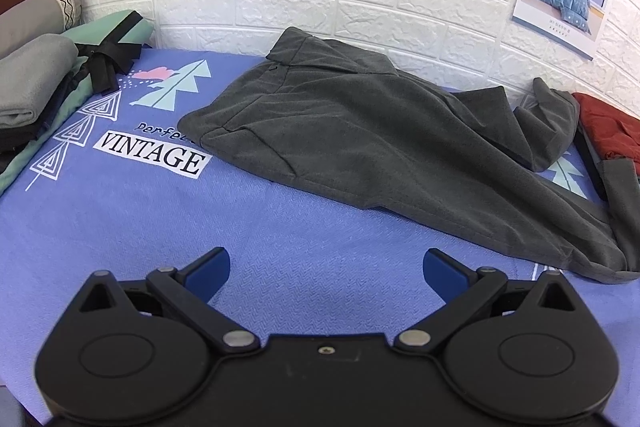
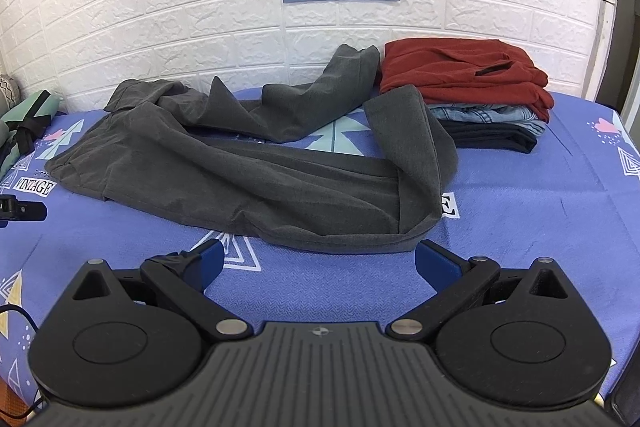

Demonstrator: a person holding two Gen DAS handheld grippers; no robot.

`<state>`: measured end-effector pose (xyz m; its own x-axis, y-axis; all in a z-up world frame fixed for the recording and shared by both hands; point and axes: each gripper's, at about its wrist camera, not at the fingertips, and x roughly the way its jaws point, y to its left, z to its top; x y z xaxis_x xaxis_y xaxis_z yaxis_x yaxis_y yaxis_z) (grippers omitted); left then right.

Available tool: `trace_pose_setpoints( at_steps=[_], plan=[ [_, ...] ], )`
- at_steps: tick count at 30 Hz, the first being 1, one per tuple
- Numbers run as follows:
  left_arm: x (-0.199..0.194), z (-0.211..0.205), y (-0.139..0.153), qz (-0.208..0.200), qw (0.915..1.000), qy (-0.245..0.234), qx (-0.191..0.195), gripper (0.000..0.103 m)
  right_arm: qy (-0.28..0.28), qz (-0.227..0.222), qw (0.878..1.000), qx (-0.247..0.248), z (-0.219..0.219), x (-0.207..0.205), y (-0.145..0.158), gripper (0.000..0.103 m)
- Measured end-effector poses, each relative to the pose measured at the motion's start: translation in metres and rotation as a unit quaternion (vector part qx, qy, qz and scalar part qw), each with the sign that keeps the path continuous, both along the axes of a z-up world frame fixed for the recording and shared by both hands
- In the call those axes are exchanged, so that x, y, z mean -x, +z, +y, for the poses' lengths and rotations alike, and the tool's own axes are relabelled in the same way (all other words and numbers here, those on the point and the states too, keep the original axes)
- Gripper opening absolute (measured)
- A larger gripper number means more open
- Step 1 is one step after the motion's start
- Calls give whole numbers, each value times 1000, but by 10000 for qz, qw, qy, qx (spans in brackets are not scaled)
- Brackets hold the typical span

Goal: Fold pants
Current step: 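Grasp the trouser waistband with the left tool while the right tool grasps a leg hem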

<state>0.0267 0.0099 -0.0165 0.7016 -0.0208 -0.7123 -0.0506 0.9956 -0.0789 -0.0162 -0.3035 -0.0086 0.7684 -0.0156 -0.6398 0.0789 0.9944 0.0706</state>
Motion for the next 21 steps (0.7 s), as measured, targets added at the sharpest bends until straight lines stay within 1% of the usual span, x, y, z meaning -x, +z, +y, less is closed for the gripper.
trace_pose_setpoints(
  at_steps=[3, 5, 7, 10, 11, 12, 13, 14, 15, 16, 17, 18, 20, 21],
  plan=[
    [-8, 12, 2, -141, 9999, 32, 21, 91, -59, 14, 10000, -11, -3, -2, -2, 103],
    [-20, 31, 2, -318, 9992, 224, 136, 92, -133, -6, 9999, -51, -9, -2, -4, 103],
    [-38, 57, -4, -302, 9974, 550, 354, 92, -276, -15, 9995, -140, -18, -3, -9, 103],
    [-69, 98, -22, -162, 9919, 876, 908, 81, -591, 59, 9978, -309, -33, -8, -20, 103],
    [-79, 110, -29, -50, 9892, 1006, 1063, 69, -709, 113, 9967, -372, -37, -9, -24, 103],
    [-89, 119, -35, 21, 9866, 1131, 1175, 63, -823, 161, 9955, -440, -42, -11, -29, 103],
    [-97, 128, -40, 49, 9843, 1260, 1238, 62, -927, 189, 9942, -508, -46, -12, -34, 103],
    [-102, 133, -44, 42, 9829, 1351, 1247, 56, -1020, 215, 9929, -570, -49, -15, -38, 103],
    [-109, 139, -47, 40, 9820, 1414, 1251, 47, -1096, 240, 9917, -623, -52, -17, -42, 103],
    [-115, 143, -49, 49, 9811, 1443, 1288, 40, -1186, 260, 9903, -681, -55, -19, -46, 103],
    [-119, 146, -51, 53, 9801, 1447, 1355, 36, -1277, 272, 9887, -732, -57, -22, -48, 103],
    [-123, 149, -52, 41, 9794, 1456, 1398, 29, -1352, 268, 9874, -772, -59, -25, -51, 103],
    [-129, 150, -52, -38, 9795, 1444, 1406, 18, -1478, 237, 9853, -817, -62, -32, -55, 103],
    [-132, 151, -52, -70, 9798, 1429, 1400, 11, -1559, 232, 9841, -824, -64, -36, -57, 103]
  ],
)
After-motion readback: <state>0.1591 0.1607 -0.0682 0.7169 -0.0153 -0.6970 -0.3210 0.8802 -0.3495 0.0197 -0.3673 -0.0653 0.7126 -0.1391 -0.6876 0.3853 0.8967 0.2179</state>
